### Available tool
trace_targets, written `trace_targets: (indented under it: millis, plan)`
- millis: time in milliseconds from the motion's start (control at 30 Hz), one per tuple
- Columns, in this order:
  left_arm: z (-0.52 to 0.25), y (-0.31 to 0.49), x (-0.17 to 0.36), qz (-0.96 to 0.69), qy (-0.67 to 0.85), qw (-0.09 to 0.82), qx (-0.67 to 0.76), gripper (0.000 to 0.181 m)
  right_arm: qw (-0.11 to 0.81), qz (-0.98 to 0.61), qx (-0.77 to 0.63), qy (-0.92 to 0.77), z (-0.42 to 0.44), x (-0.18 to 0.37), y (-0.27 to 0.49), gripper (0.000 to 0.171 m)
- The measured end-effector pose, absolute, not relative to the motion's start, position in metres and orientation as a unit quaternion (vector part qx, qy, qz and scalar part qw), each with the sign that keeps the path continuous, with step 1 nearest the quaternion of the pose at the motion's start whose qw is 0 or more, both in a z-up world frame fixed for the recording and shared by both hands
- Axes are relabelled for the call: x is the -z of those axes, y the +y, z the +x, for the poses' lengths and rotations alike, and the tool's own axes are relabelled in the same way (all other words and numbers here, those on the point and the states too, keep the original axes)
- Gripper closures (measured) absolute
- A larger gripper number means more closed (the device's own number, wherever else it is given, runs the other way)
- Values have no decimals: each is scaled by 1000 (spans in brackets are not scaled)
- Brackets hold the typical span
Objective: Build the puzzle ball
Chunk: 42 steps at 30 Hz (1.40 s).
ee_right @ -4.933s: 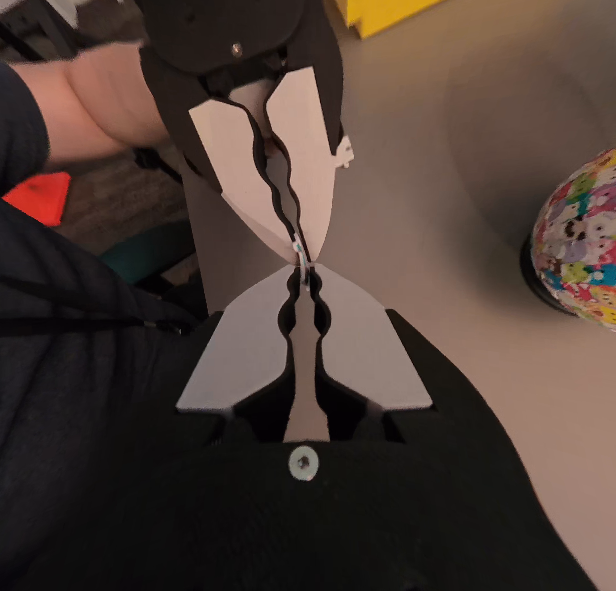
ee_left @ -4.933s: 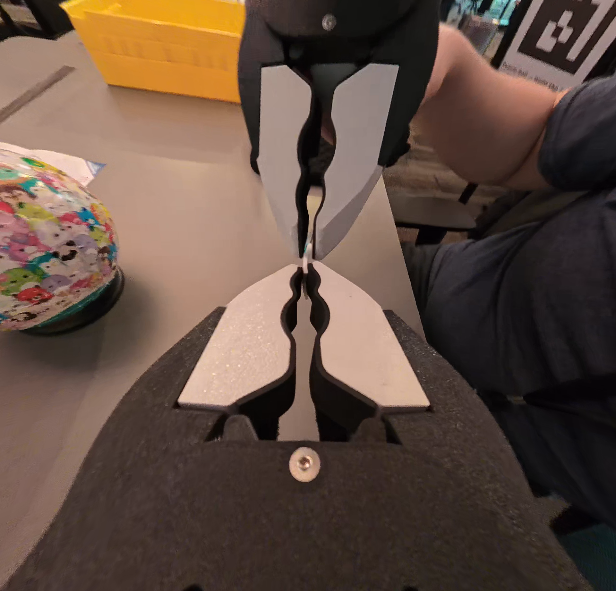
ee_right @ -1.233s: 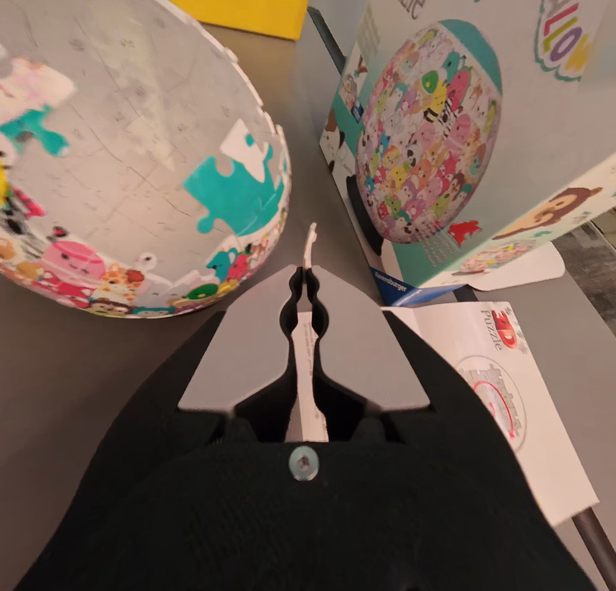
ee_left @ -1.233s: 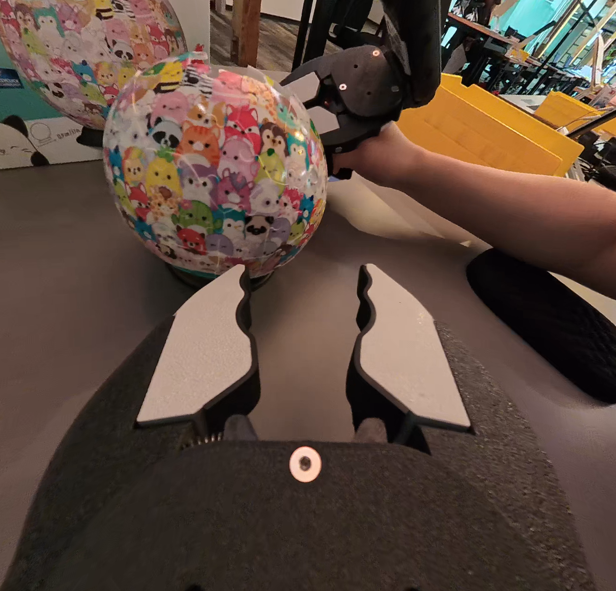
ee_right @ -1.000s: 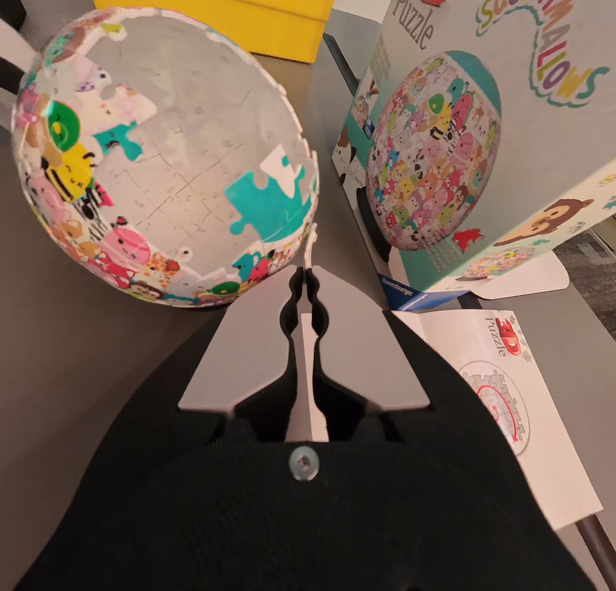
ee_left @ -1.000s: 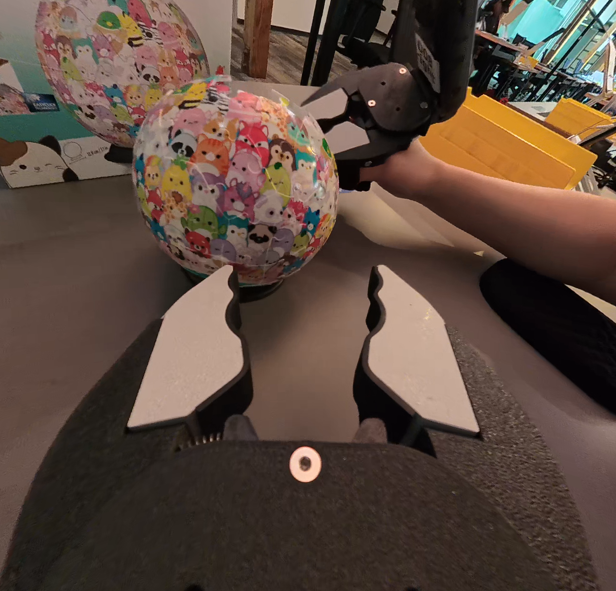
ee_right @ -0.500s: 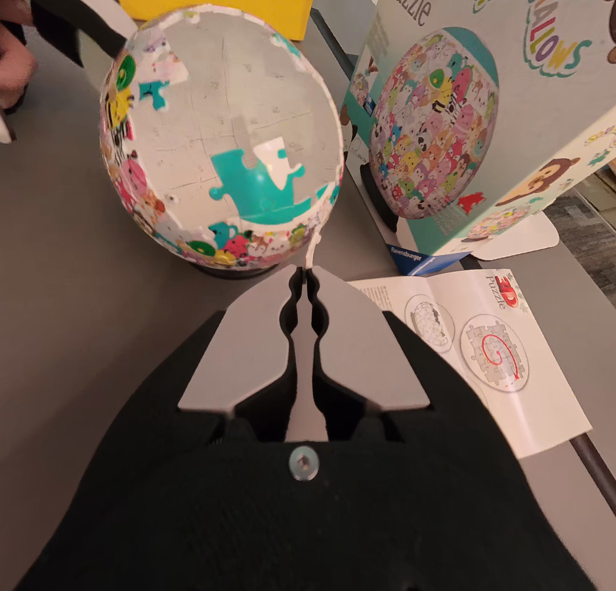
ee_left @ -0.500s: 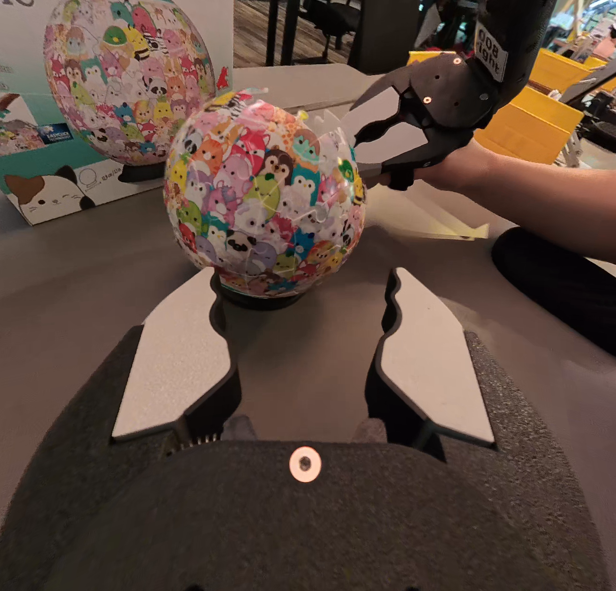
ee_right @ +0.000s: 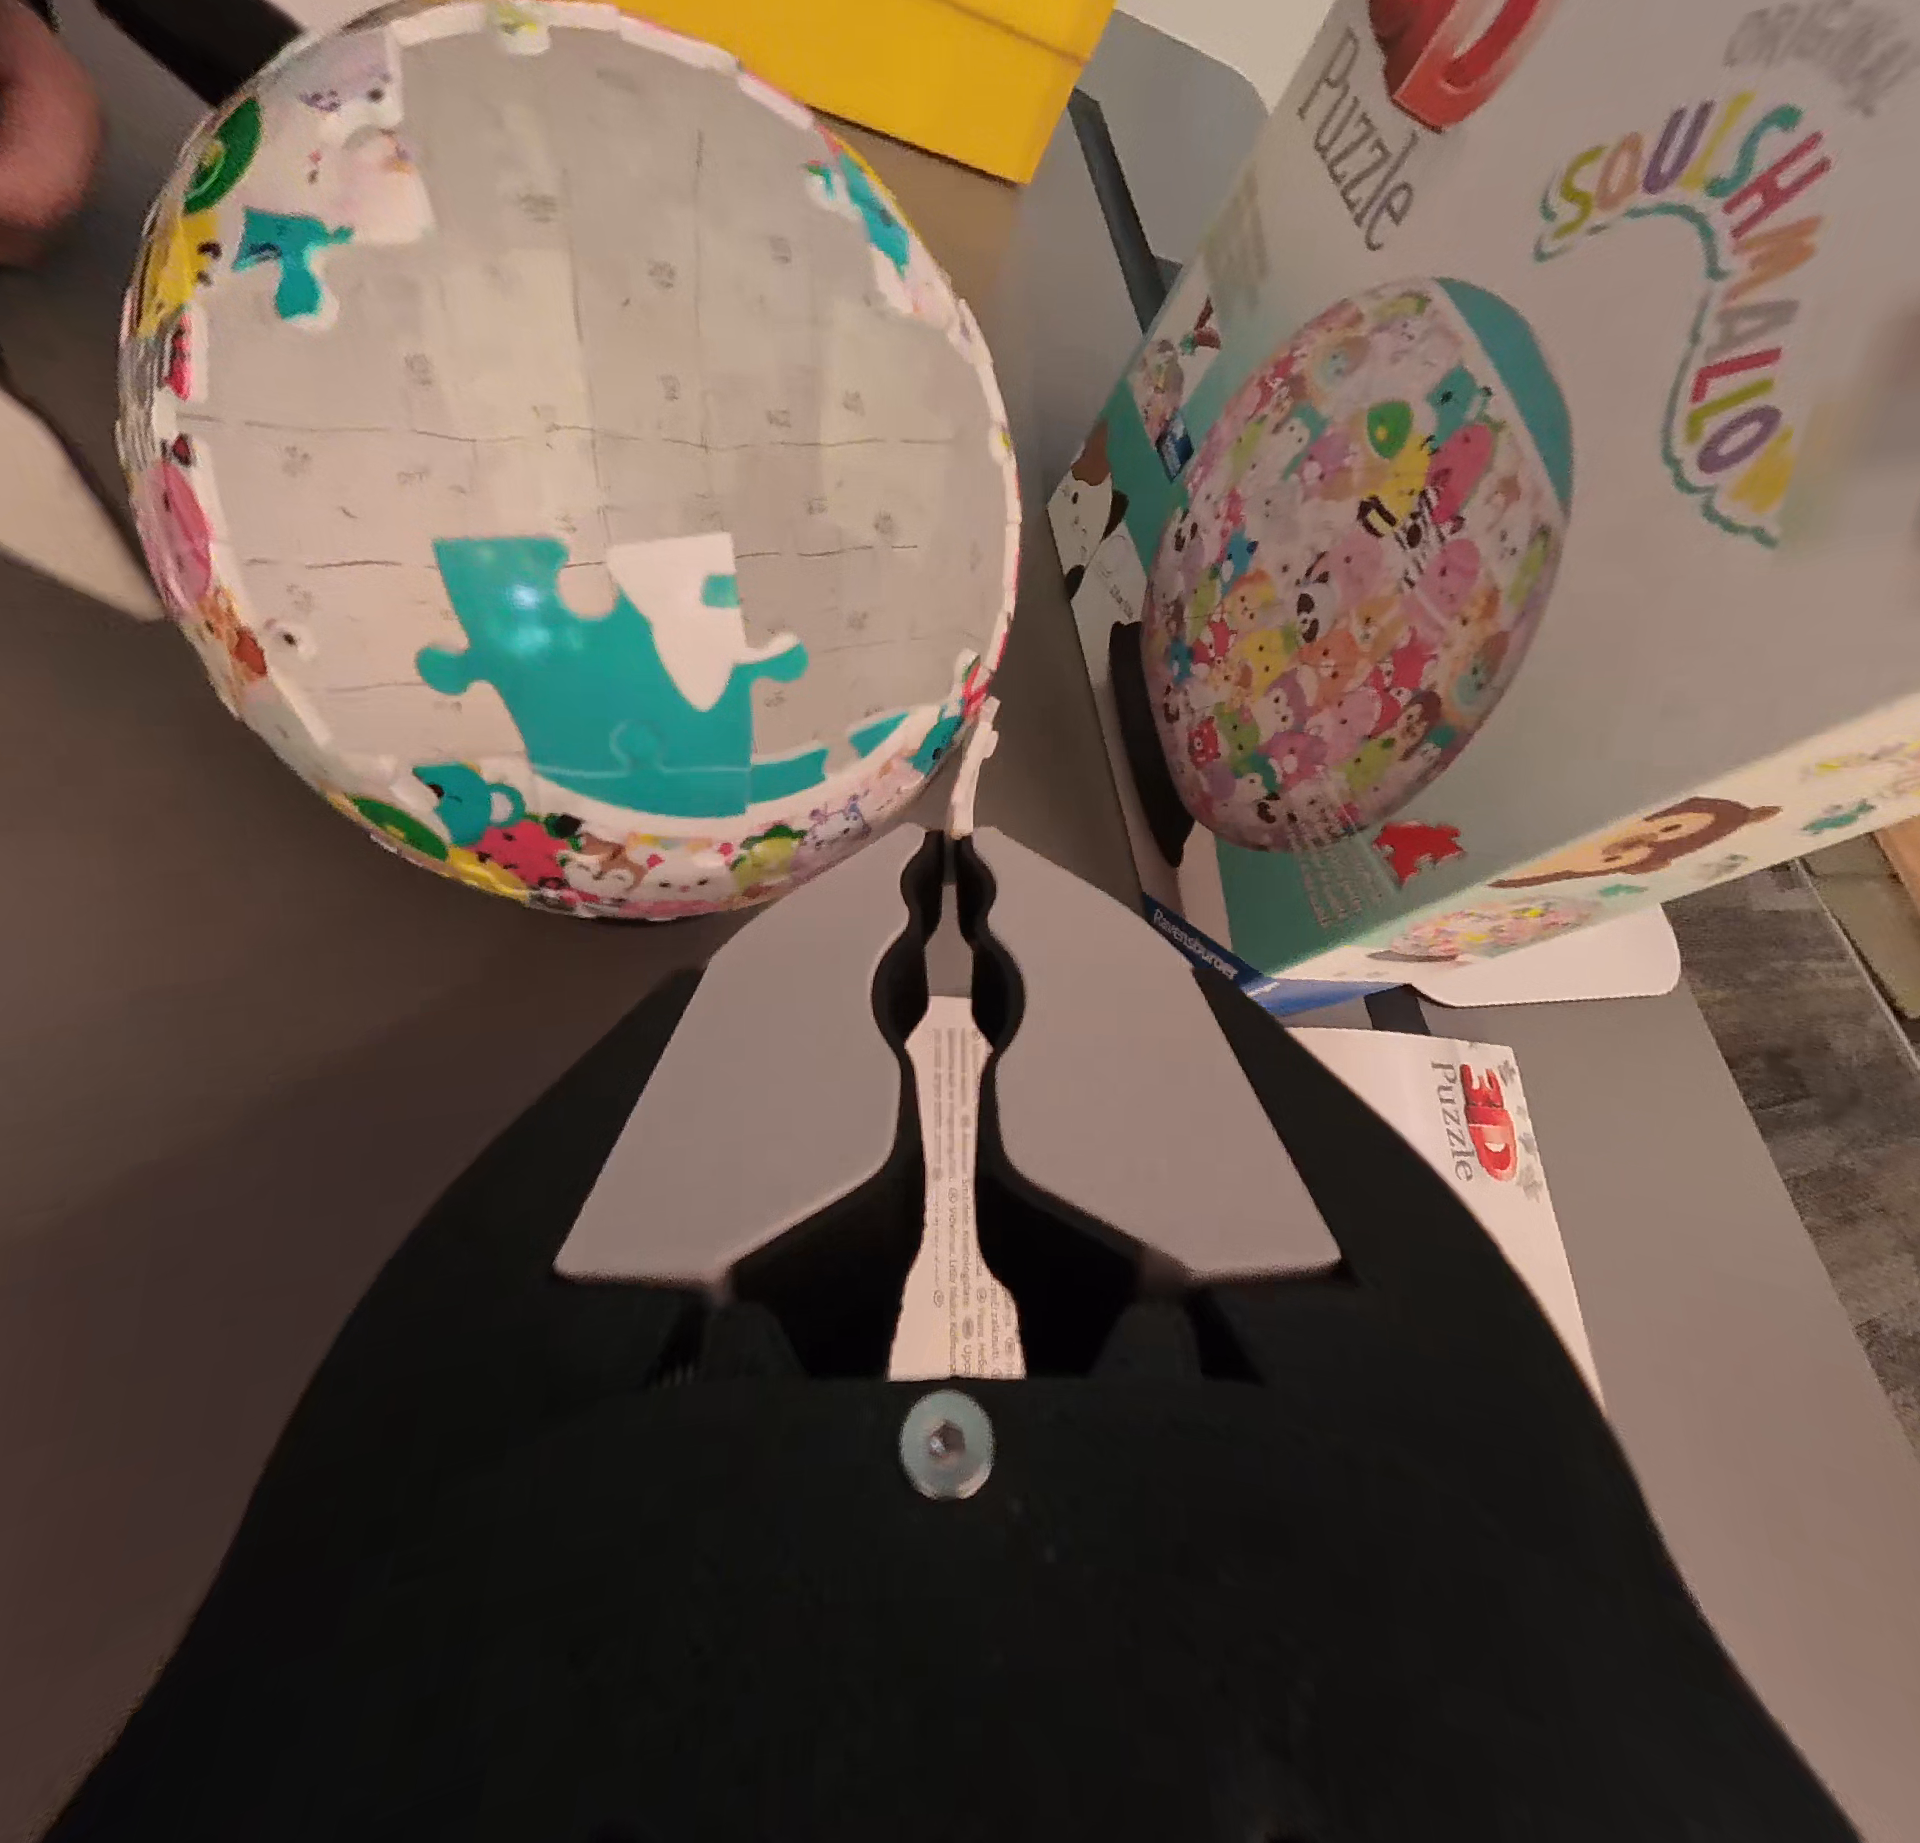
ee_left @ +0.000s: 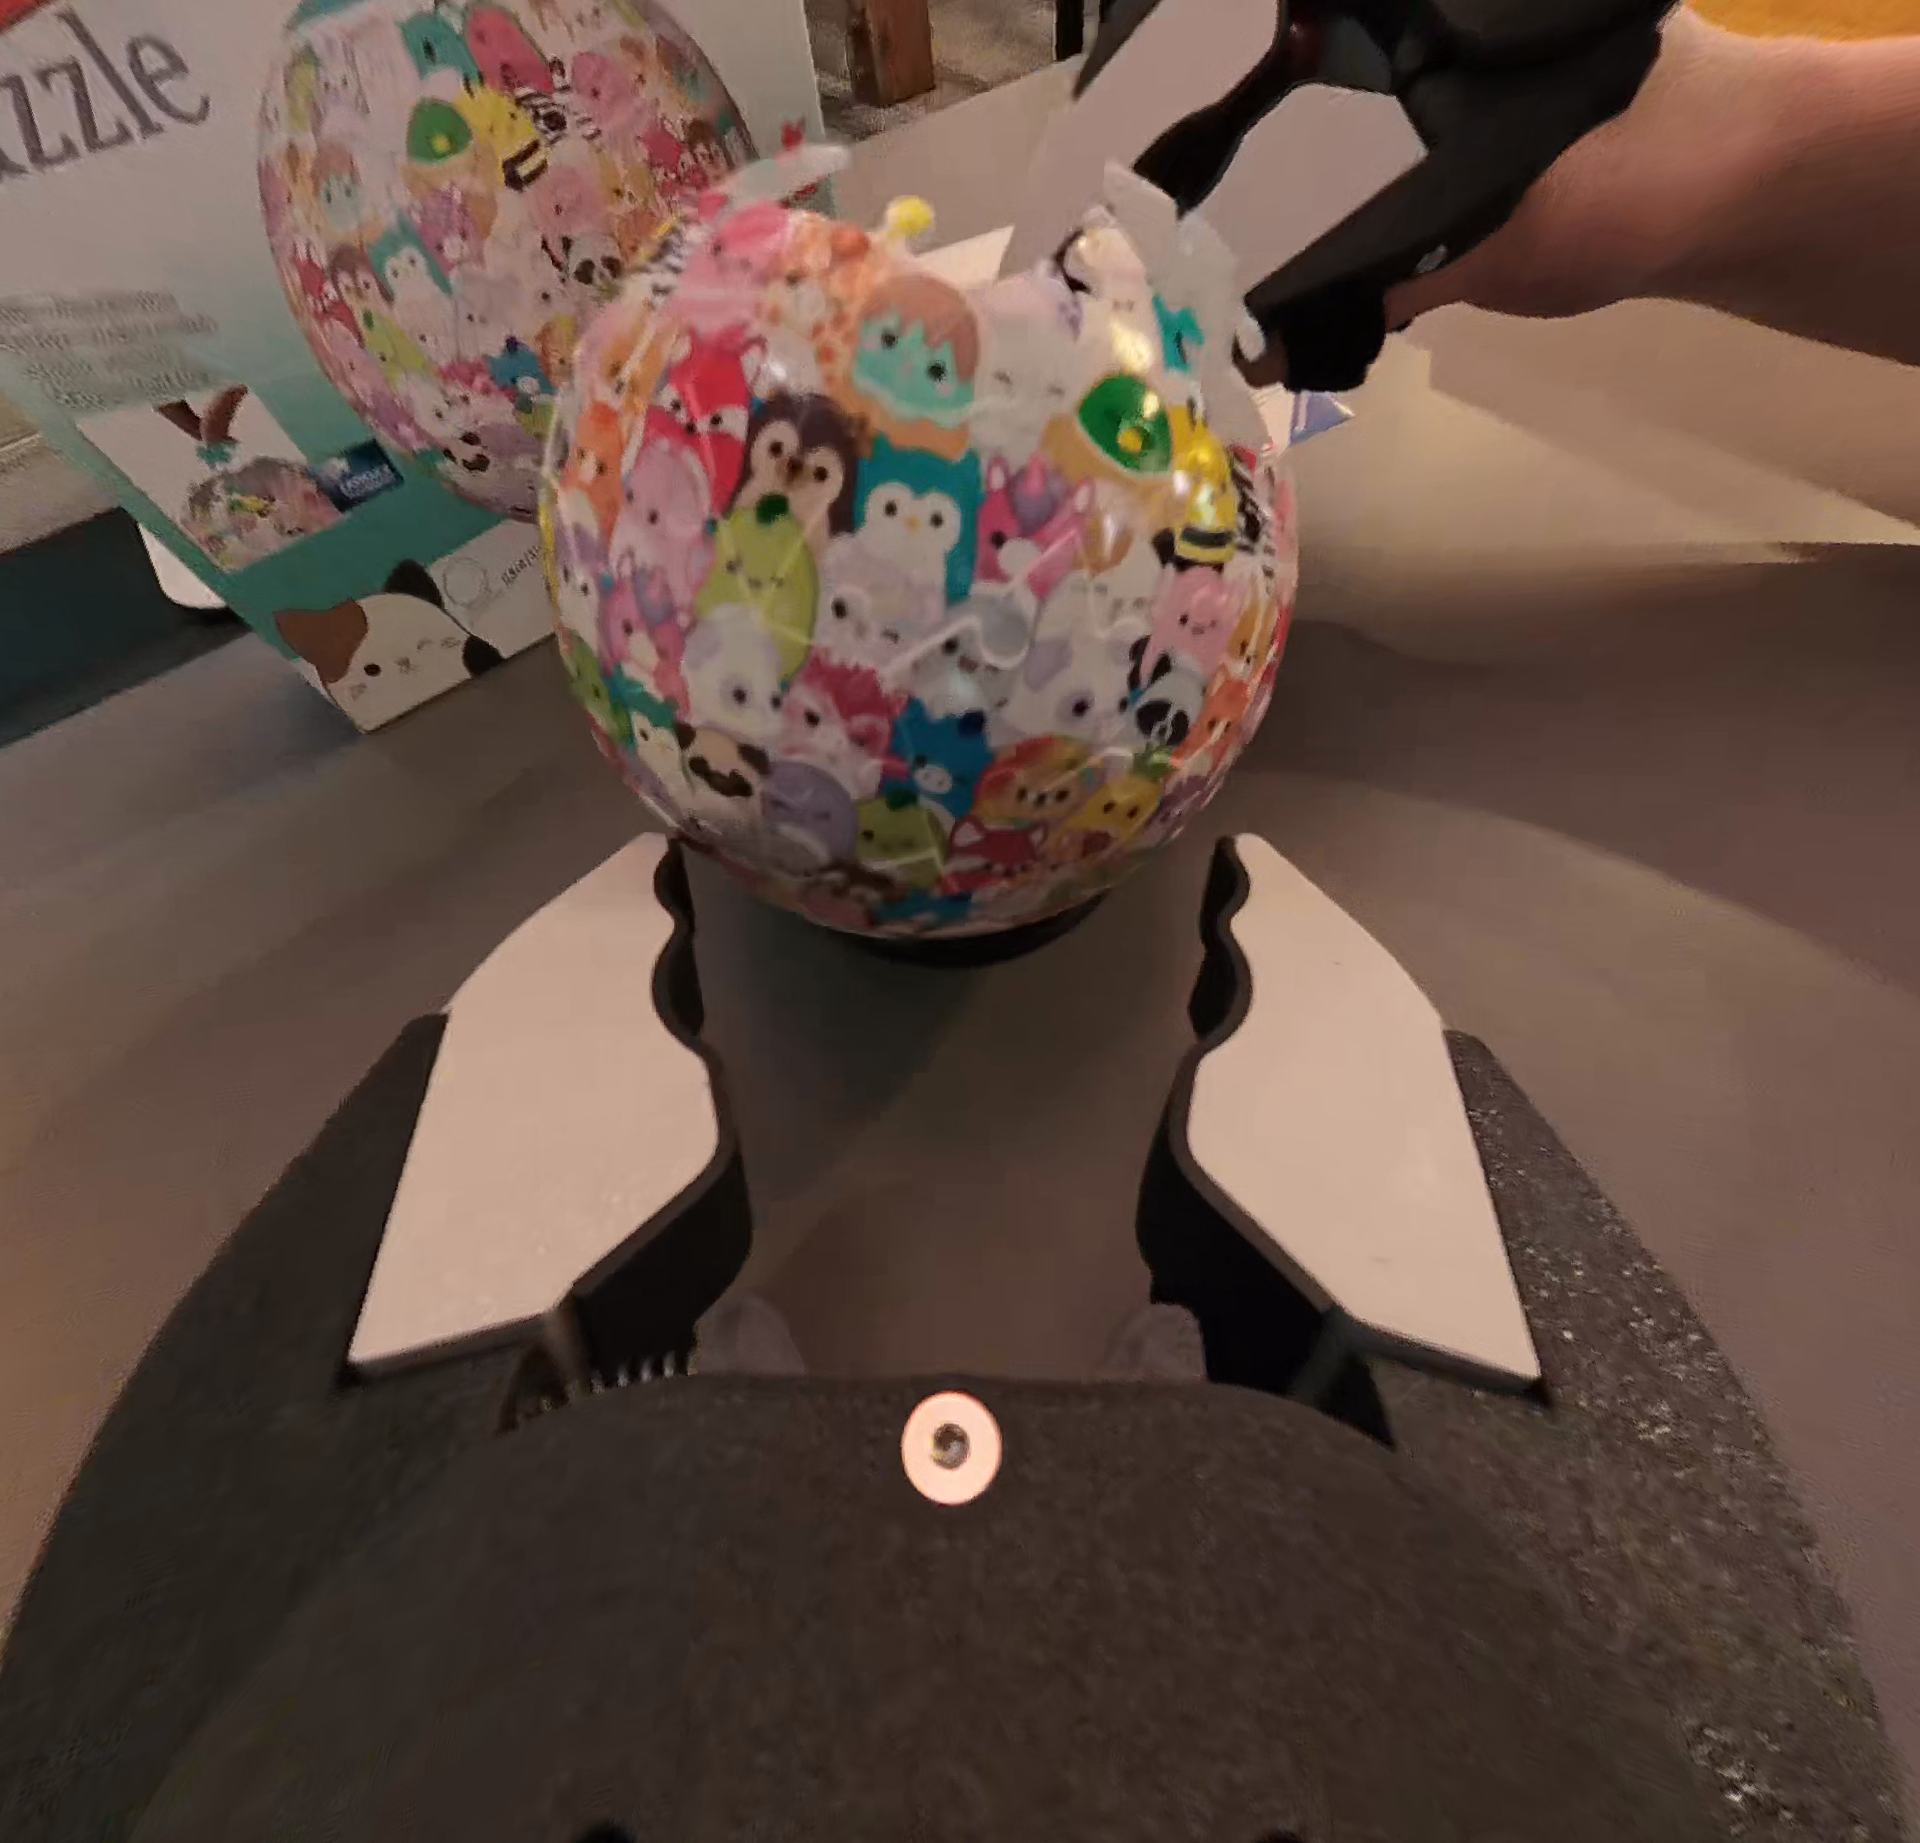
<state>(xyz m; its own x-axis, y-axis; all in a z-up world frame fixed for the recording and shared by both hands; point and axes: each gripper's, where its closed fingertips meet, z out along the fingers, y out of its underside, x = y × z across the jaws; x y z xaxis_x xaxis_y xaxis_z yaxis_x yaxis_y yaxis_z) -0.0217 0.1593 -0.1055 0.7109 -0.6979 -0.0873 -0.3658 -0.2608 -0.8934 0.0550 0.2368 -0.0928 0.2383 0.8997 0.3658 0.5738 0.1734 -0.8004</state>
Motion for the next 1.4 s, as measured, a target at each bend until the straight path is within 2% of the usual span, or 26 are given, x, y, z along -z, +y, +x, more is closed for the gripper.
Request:
trace_targets:
  millis: [267,533,667,1067,1167,1400]
  plan:
    - [-24,164,97,-762,380,485,202,91,483,-629,-167,-586,69,91,222,168]
    - [-34,172,85,-737,441,427,283,93,478,-657,-152,-563,74,84,206,168]
    - [-36,179,73,-711,466,425,312,100,456,-686,-130,-551,82,90,204,168]
    - [-48,169,70,-703,446,444,331,95,404,-688,-152,-583,95,68,185,168]
    - [-59,158,65,-712,419,458,328,95,380,-670,-158,-617,98,50,173,168]
    - [-60,114,56,-718,350,497,340,101,258,-580,-237,-736,86,5,139,168]
